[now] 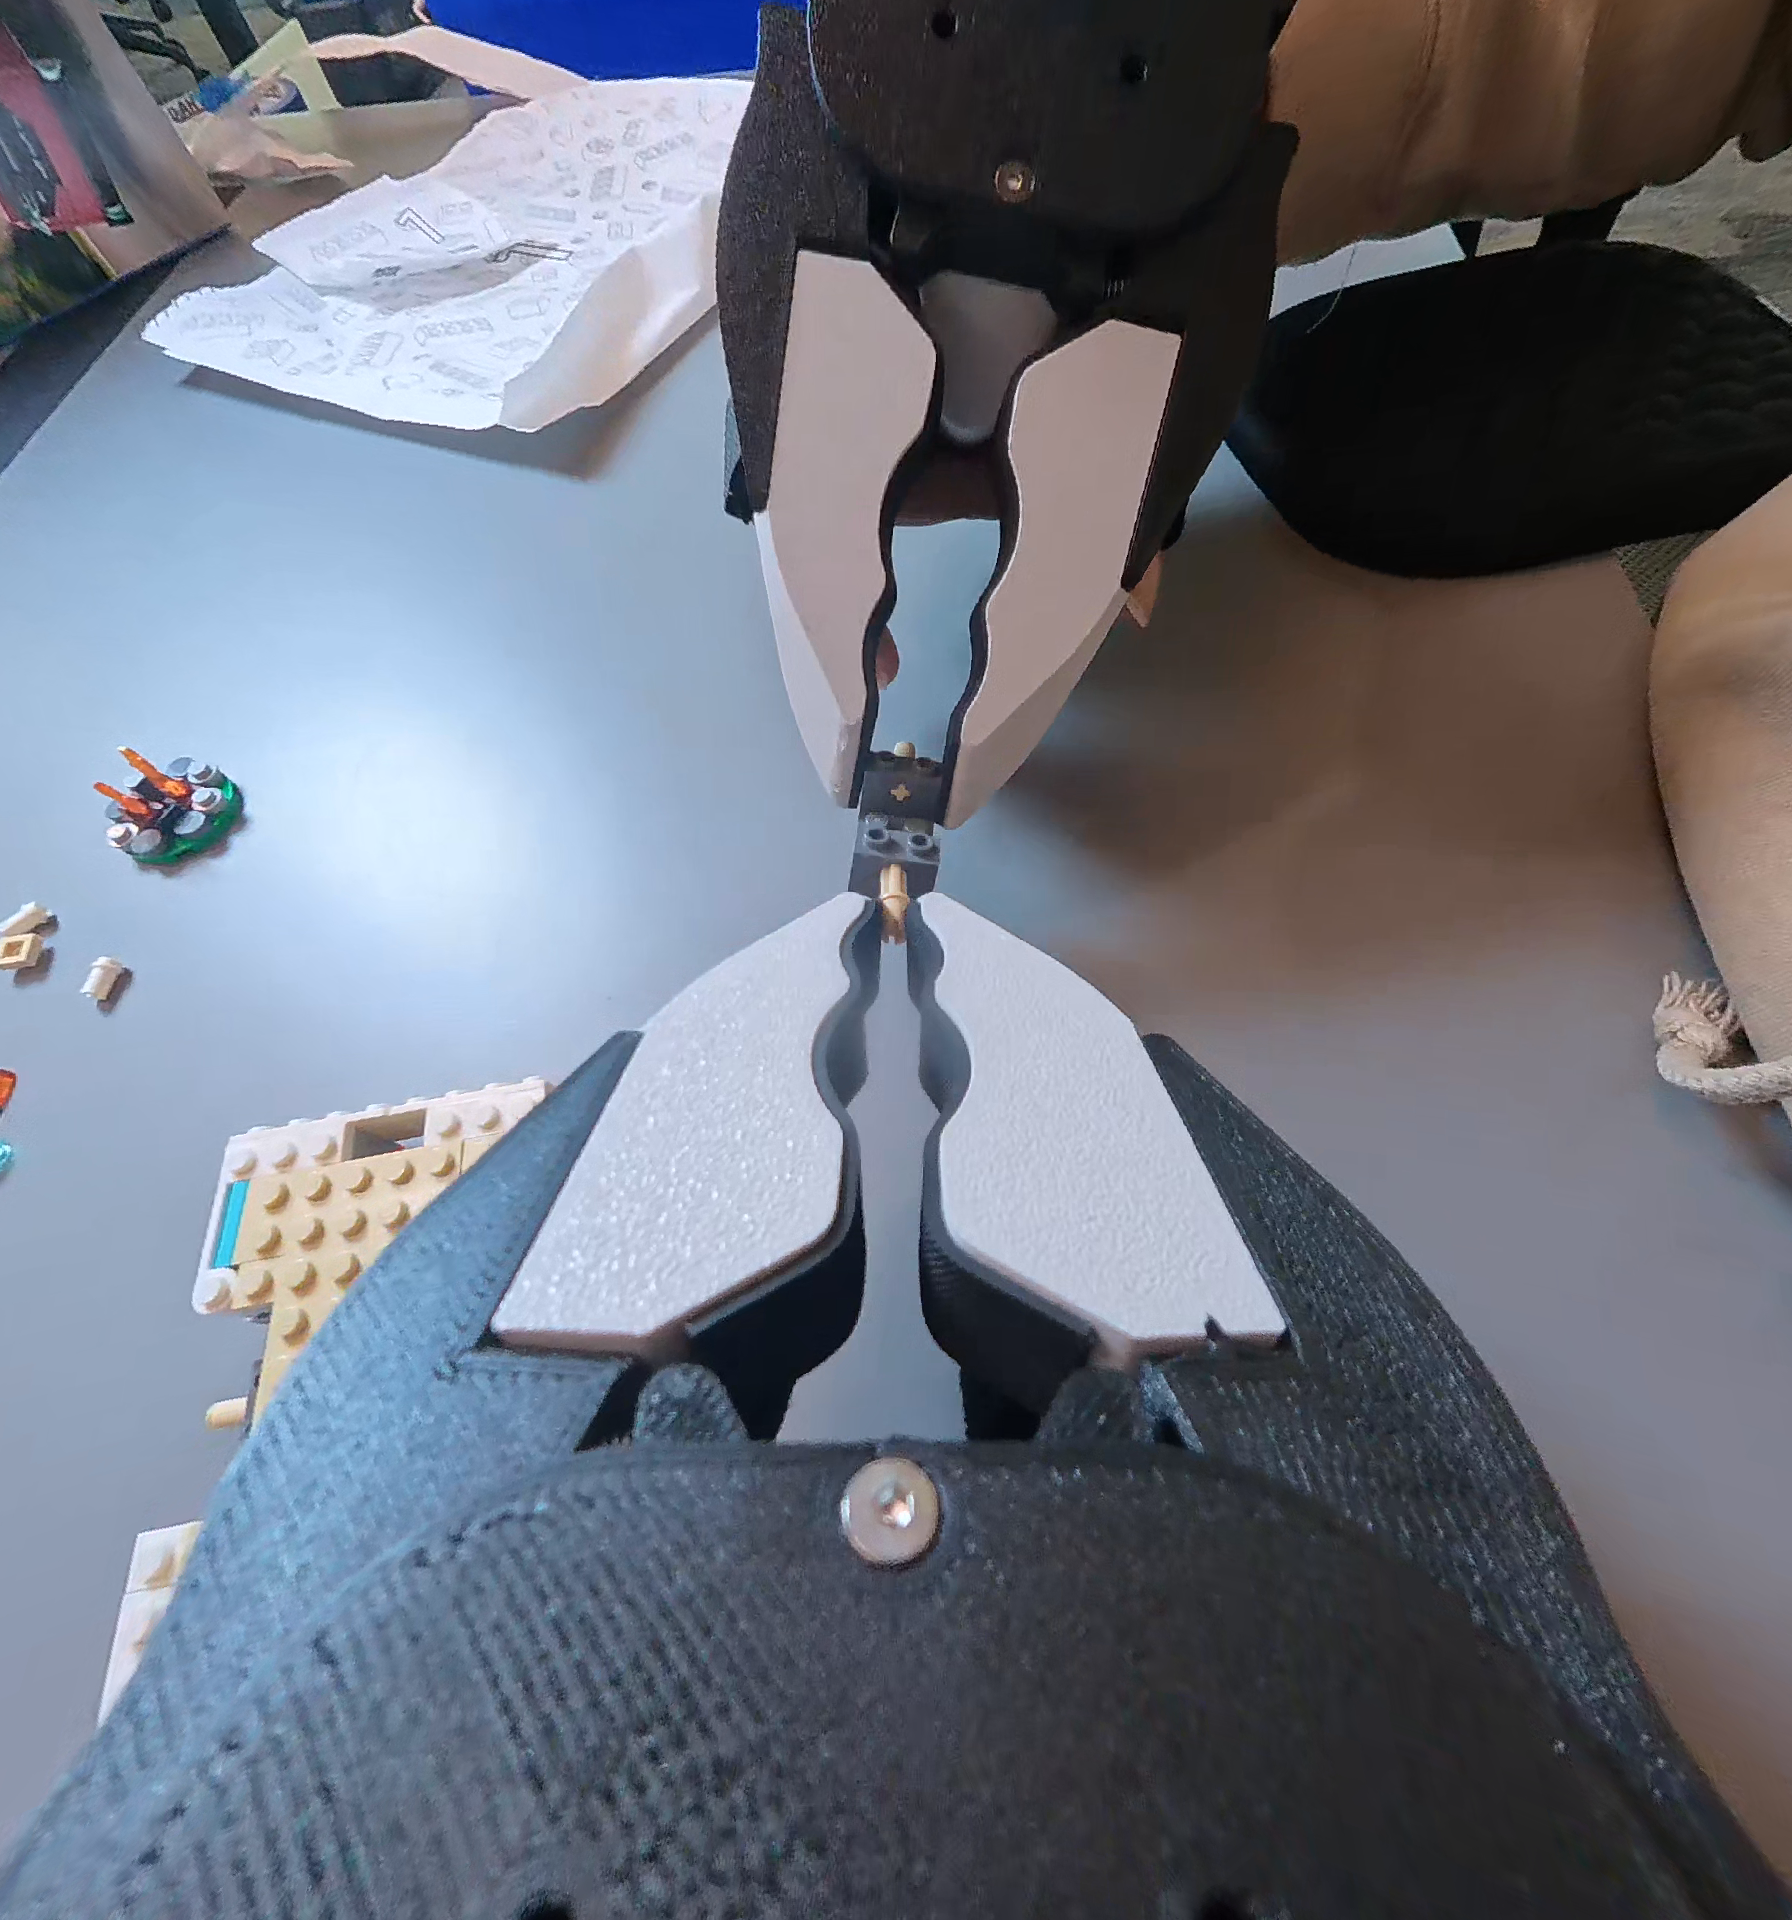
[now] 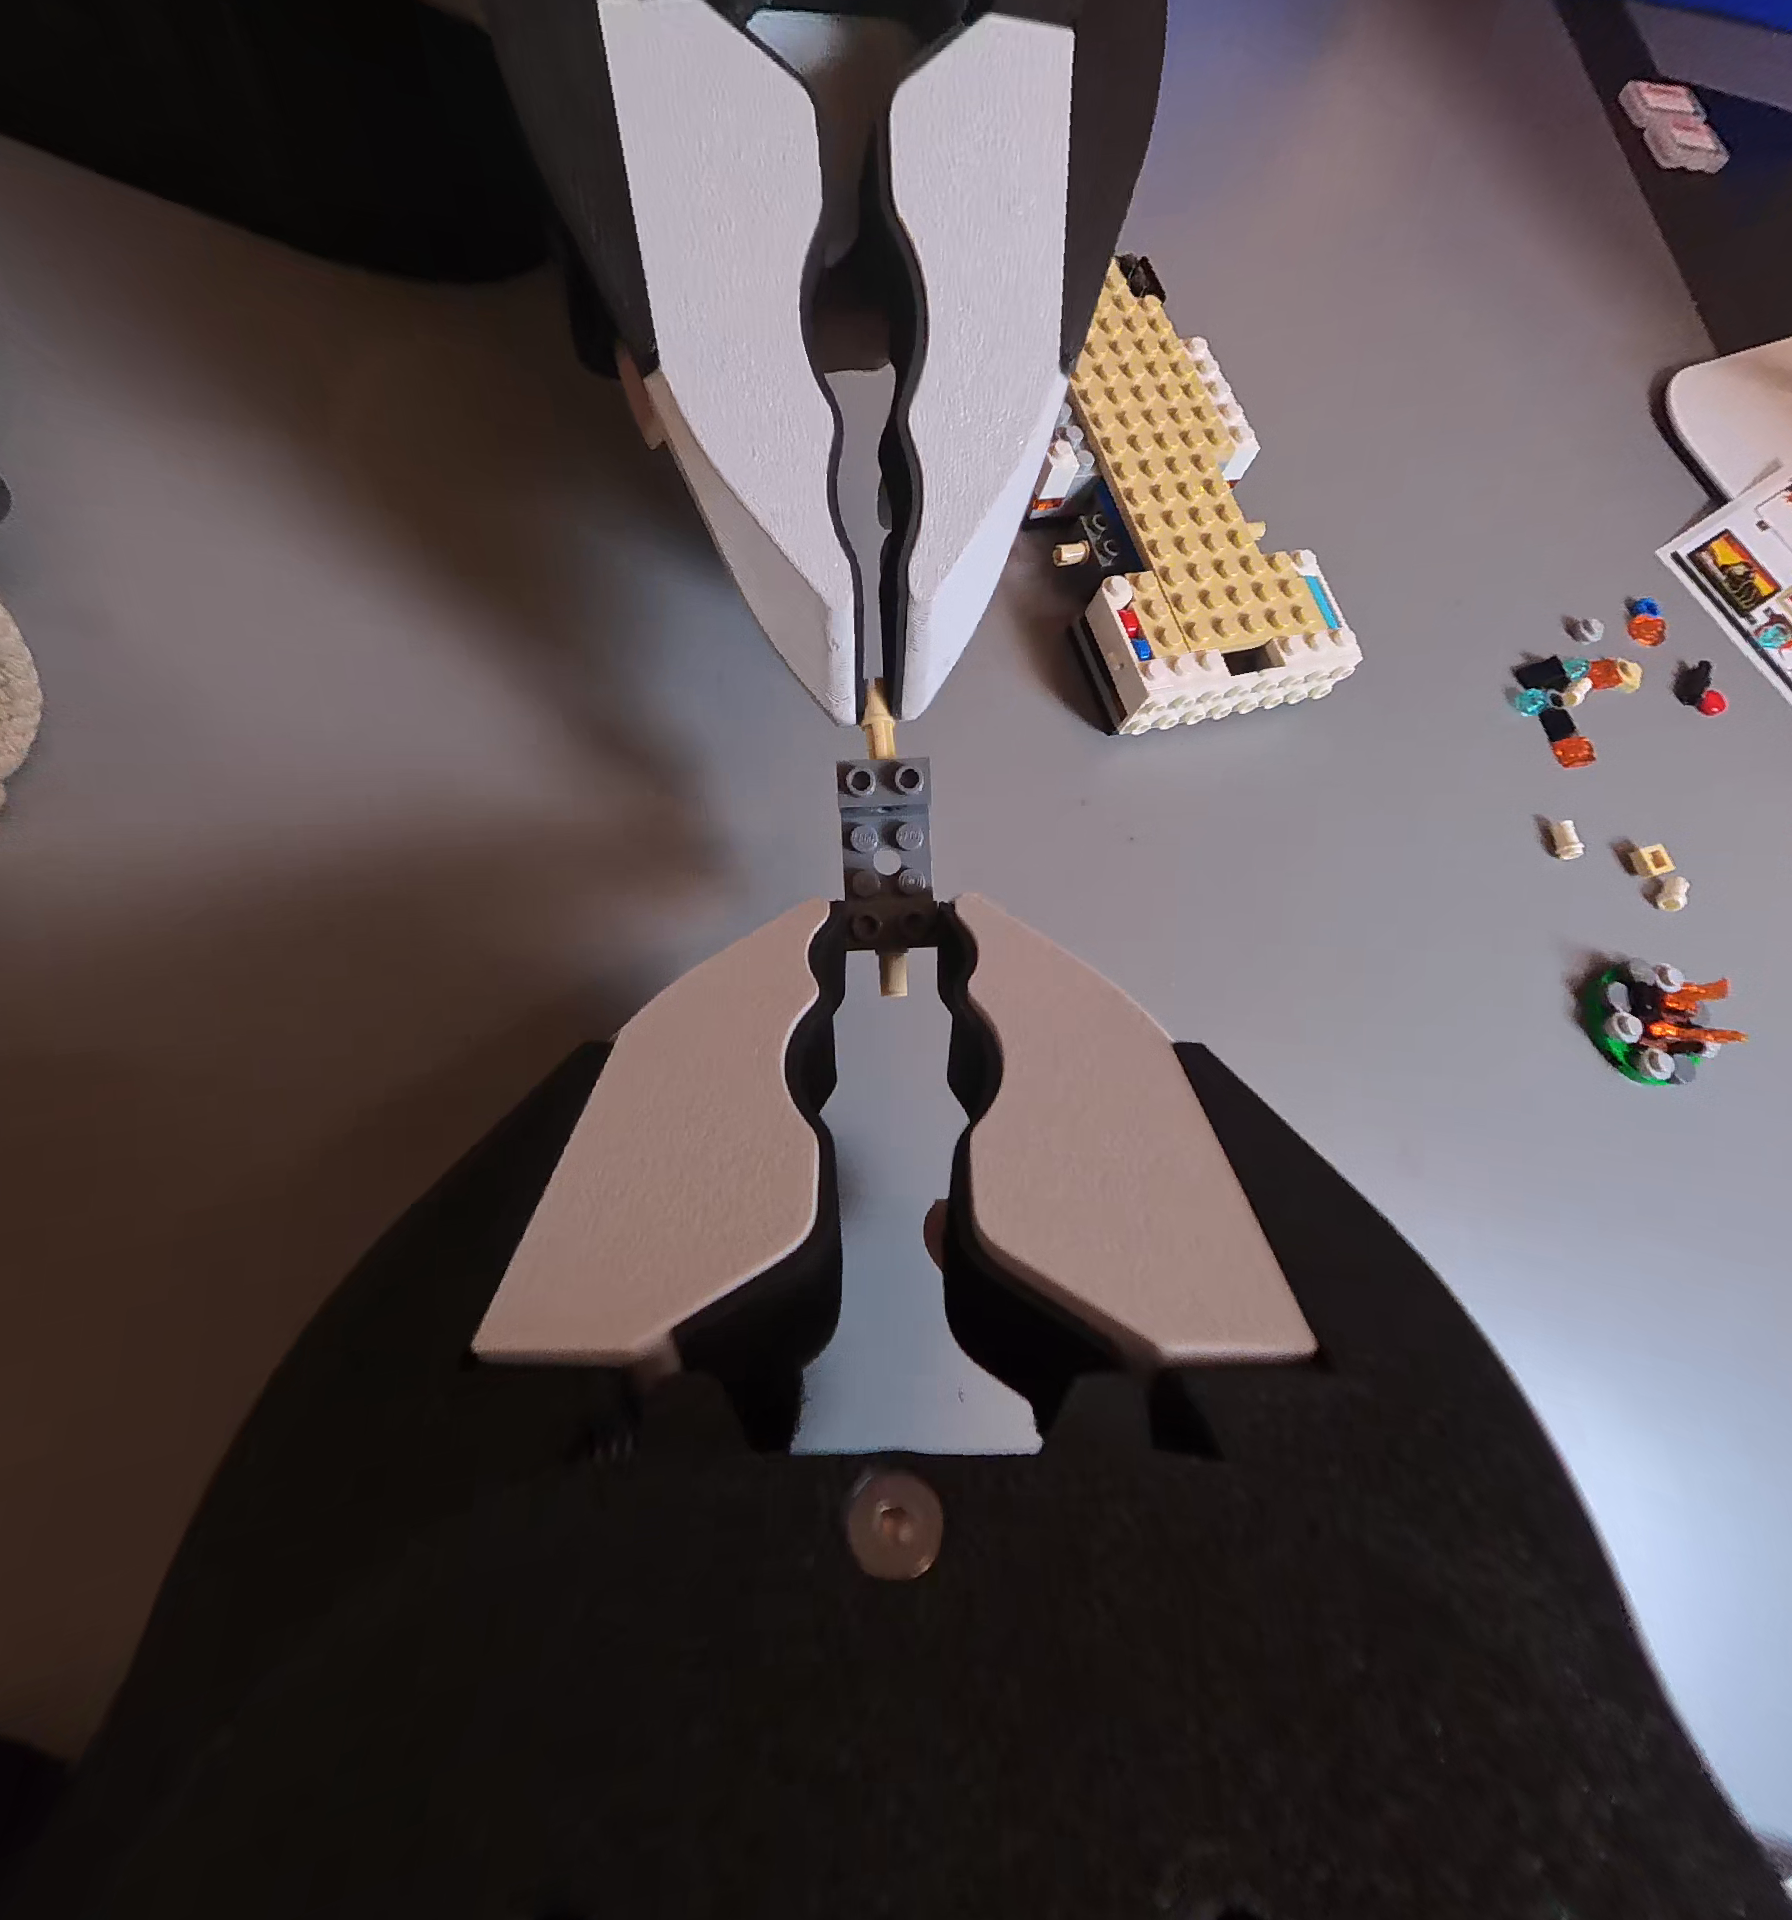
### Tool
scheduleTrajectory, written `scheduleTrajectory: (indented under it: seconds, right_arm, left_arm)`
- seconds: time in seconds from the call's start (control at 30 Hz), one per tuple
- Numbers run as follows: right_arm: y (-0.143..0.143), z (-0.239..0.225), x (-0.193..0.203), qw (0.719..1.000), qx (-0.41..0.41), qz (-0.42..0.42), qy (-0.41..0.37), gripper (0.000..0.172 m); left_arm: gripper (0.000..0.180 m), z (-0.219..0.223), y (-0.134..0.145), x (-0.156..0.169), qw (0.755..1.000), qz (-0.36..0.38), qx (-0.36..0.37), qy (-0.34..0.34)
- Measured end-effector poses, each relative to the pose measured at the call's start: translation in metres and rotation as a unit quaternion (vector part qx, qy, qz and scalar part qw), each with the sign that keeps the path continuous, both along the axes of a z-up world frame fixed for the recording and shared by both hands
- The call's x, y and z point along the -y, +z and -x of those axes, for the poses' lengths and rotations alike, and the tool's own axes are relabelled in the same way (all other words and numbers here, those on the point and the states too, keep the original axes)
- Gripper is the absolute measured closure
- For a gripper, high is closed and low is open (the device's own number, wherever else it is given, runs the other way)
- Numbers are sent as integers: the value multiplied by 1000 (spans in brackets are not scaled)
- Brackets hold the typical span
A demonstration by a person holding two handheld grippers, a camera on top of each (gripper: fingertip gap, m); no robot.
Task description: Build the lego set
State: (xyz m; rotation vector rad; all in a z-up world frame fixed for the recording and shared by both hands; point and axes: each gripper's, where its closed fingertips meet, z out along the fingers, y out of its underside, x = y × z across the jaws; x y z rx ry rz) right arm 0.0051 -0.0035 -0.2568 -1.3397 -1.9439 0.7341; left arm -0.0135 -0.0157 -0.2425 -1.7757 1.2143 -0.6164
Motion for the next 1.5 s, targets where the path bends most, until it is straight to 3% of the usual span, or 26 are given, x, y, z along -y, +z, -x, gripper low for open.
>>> scheduleTrajectory:
  seconds: [0.37, 0.83, 1.5]
  right_arm:
    - [-2, 2, 3, 999, 7, -49, -2, 155]
    - [-17, -6, 11, 998, 49, -44, -6, 156]
    - [-26, -8, 9, 995, 98, -35, -12, 155]
  left_arm:
    - [176, -1, -5, 3, 999, 36, 7, -3]
    - [176, -9, -25, 9, 998, 67, -6, -6]
    - [173, -13, -31, 8, 998, 39, -46, -10]
